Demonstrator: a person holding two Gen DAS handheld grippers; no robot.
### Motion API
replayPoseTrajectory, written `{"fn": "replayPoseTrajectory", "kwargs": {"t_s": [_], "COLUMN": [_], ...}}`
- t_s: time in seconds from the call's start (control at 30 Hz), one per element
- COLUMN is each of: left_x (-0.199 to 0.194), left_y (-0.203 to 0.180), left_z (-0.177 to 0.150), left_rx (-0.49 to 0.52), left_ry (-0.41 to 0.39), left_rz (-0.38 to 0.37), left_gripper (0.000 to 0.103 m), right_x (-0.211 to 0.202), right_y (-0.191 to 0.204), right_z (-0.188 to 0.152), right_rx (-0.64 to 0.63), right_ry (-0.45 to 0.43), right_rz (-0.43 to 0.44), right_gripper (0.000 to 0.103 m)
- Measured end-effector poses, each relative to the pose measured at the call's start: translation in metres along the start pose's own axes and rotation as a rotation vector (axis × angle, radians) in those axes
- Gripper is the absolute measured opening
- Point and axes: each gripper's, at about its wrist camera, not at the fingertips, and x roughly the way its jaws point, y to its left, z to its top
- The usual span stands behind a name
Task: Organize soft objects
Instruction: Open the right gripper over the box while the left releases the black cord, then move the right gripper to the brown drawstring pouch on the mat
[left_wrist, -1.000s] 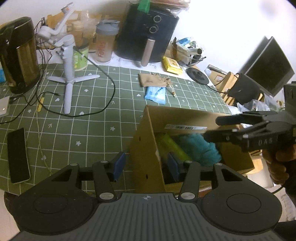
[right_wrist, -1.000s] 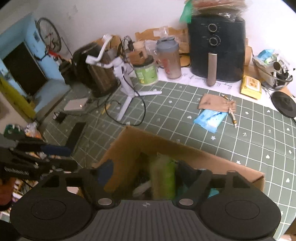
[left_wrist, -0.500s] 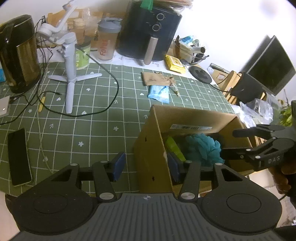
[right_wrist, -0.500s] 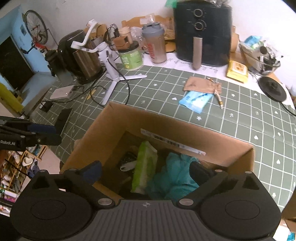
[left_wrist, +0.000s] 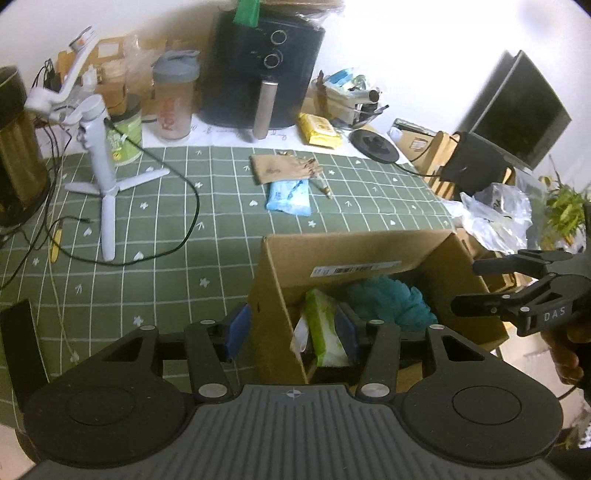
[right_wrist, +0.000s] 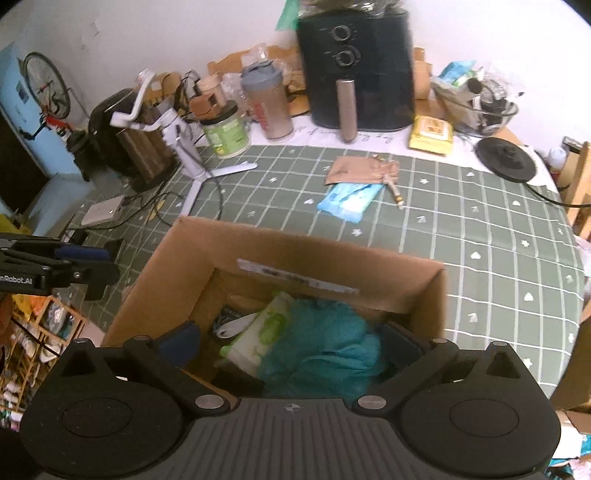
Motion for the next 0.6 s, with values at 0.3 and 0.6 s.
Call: {"fn": "replayPoseTrajectory", "kwargs": {"t_s": [0.3,0.6], "left_x": [0.005,0.011], "left_y": [-0.002,0.001], "left_z": [0.009,0.019], "left_rx": [0.0,-0.004], "left_ry": [-0.005,-0.013], "left_rz": [0.011,0.039], "left_gripper": [0.049,0.05], "right_x": [-0.005,-0.002], "right_y": [-0.027,-0.053], "right_z": [-0.002,0.003], "right_rx": [0.07,0.1], "right_ry": [-0.05,-0.089], "right_rz": [-0.082,-0.141], "right_gripper": [0.103,0.103]}}
